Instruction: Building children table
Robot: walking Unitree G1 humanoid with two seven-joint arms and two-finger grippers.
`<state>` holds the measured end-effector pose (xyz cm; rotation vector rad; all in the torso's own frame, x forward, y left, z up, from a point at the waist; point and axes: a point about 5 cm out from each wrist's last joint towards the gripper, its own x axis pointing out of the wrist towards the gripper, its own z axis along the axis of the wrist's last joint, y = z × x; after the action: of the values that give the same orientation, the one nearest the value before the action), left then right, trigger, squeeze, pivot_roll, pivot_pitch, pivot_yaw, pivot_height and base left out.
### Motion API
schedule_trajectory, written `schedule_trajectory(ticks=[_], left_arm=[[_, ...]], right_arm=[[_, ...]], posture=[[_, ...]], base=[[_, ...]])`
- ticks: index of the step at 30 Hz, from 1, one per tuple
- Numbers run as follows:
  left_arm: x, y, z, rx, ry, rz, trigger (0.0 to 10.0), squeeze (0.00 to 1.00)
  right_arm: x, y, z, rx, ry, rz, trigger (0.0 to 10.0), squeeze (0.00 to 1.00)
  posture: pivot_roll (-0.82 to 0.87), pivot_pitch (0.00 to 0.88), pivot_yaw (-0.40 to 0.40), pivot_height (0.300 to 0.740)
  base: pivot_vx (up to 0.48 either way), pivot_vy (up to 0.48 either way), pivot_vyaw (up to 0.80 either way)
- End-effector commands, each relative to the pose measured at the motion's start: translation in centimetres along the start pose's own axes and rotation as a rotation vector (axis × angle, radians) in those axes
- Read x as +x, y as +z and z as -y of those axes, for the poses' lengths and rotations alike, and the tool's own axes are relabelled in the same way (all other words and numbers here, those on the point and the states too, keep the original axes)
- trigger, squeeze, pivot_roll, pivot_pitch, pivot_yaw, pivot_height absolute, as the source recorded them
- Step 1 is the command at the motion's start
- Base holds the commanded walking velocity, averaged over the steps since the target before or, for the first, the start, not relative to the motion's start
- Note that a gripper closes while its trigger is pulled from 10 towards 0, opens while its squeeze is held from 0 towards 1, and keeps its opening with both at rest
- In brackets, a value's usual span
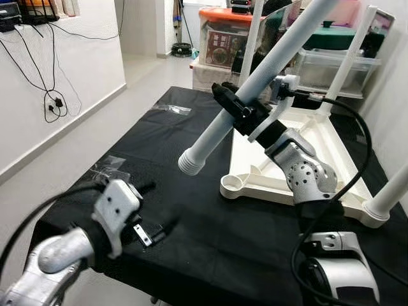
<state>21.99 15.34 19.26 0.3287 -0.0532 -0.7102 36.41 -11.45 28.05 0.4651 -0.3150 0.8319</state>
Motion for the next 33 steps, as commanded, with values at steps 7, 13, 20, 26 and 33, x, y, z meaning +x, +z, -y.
schedule_trajectory(ticks=[7,13,20,26,33], left_arm=[[-0.3,-4.6,1.0,-0.053,0.084,-0.213,10.0,0.00],[0.4,-4.9,0.8,-0.041,0.152,-0.222,10.0,0.00],[0.8,-5.0,0.8,-0.027,0.192,-0.221,10.0,0.00],[1.1,-5.0,1.1,-0.019,0.200,-0.218,10.0,0.00],[1.3,-5.0,1.2,-0.019,0.210,-0.212,10.0,0.00]], right_arm=[[0.9,0.3,-0.4,0.021,-0.026,0.058,0.0,0.00],[1.5,0.1,0.1,0.011,-0.176,0.032,0.0,0.00],[0.8,-1.9,3.4,-0.037,-0.570,-0.161,0.0,0.00],[-2.0,-2.8,6.6,0.001,-0.911,-0.202,0.0,0.00],[-4.3,-2.7,8.2,0.033,-1.152,-0.161,0.0,0.00]], posture=[[0.11,0.000,-0.065,0.740],[0.10,0.000,-0.064,0.740],[0.10,0.000,-0.063,0.740],[0.10,0.000,-0.067,0.740],[0.10,0.000,-0.064,0.740]], base=[[0.000,0.000,0.00],[0.000,0.000,0.00],[0.000,0.000,0.00],[0.000,0.000,0.00],[0.000,0.000,0.00]])
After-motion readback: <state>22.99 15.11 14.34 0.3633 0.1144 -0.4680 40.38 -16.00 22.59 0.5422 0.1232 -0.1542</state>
